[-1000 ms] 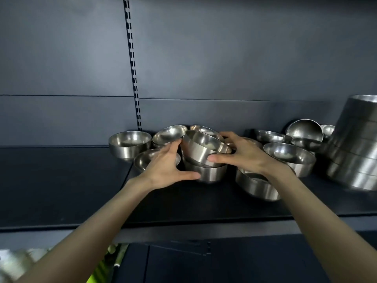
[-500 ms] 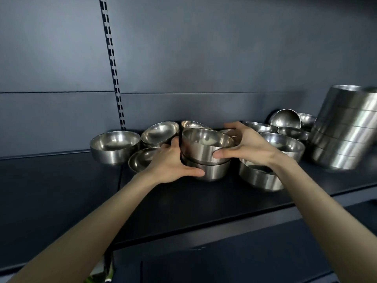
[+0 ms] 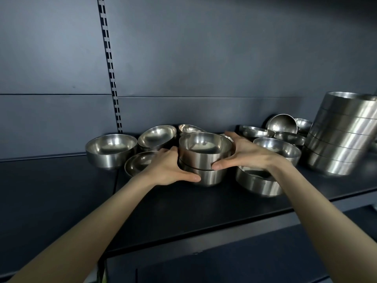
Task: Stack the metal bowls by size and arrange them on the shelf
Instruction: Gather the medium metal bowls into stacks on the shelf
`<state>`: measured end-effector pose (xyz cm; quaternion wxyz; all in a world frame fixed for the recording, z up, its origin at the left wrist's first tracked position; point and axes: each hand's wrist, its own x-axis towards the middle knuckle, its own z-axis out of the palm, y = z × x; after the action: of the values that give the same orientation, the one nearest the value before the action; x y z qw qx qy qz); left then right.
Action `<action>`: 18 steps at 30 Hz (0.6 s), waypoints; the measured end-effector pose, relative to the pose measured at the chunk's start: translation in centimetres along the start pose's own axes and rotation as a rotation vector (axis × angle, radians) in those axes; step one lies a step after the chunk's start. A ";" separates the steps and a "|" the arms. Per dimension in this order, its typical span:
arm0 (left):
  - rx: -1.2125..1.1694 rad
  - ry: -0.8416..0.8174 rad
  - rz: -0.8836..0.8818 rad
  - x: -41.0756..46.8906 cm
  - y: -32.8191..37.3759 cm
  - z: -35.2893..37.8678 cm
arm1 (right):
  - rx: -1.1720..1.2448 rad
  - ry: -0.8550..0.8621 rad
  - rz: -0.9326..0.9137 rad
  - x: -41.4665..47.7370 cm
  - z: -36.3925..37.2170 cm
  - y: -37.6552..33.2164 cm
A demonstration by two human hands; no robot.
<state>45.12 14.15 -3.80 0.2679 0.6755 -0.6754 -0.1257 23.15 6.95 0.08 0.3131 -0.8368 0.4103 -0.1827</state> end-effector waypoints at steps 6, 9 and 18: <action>-0.159 0.030 0.018 0.1 0.3 -0.1 | 0.105 0.068 -0.058 -0.1 0.2 0.2; -0.277 0.072 0.039 -0.1 0.8 -0.3 | 0.118 0.122 -0.066 -0.1 -0.2 0.1; -0.516 0.248 0.068 -1.8 2.3 -2.6 | 0.285 0.228 -0.196 -0.1 -1.5 -2.2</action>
<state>44.40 16.56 -0.78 0.5155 0.5722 -0.6054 -0.2009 23.51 7.49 2.66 0.3608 -0.7937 0.3299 -0.3620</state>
